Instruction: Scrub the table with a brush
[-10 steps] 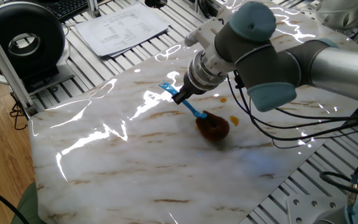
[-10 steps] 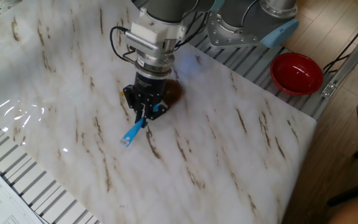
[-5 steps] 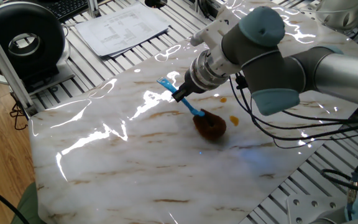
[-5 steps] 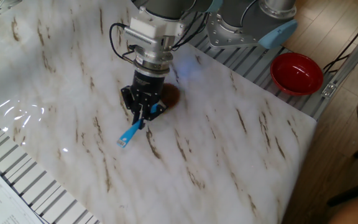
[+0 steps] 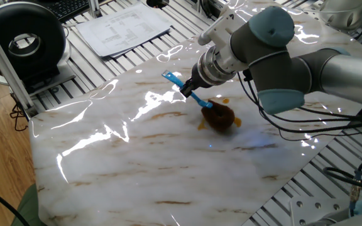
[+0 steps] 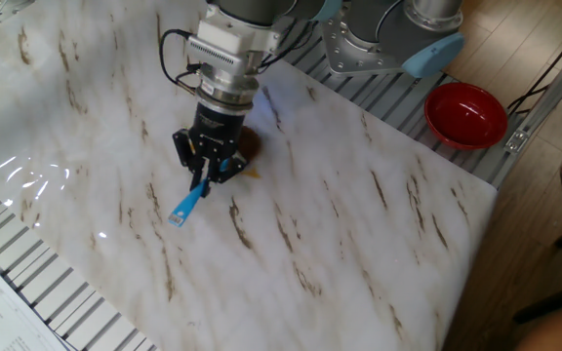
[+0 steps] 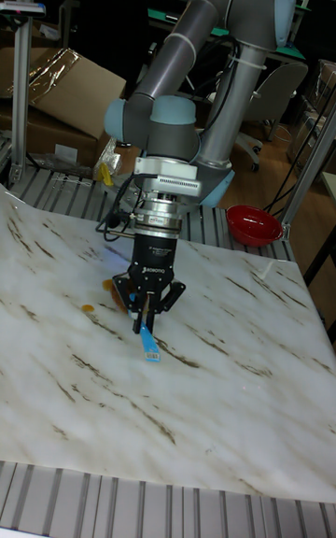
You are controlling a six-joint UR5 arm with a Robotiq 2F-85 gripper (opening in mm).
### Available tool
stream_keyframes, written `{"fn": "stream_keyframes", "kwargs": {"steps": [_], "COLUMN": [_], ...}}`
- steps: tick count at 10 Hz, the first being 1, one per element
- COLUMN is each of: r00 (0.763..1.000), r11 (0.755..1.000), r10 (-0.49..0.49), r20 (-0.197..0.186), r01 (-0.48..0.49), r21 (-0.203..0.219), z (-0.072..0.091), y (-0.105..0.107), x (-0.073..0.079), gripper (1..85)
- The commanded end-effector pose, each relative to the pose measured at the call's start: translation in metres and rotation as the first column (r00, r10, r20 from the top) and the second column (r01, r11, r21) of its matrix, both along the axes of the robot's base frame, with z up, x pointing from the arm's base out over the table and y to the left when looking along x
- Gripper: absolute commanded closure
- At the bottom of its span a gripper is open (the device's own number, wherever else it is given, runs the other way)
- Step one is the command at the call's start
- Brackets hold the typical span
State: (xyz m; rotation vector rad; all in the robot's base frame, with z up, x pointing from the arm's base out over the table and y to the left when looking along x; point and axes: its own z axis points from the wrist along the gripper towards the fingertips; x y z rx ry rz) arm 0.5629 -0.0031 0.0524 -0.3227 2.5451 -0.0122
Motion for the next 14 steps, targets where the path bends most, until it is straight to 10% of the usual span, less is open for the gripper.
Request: {"fn": "stream_keyframes", "kwargs": {"steps": [1, 5, 12, 14], "r00": [0.999, 0.951, 0.944, 0.916], "r11": [1.0, 0.993, 0.988, 0.991], "r10": [0.005, -0.116, -0.152, -0.13], "r20": [-0.038, -0.286, -0.294, -0.38], "r01": [-0.006, 0.11, 0.151, 0.121], "r21": [-0.016, -0.037, -0.026, -0.048], "z": [-0.004, -0.031, -0.031, -0.037], "y": [-0.009, -0.023, -0.023, -0.024], "x": [-0.008, -0.068, -0.07, -0.093], "gripper": [84.7, 84.7, 84.7, 84.7]}}
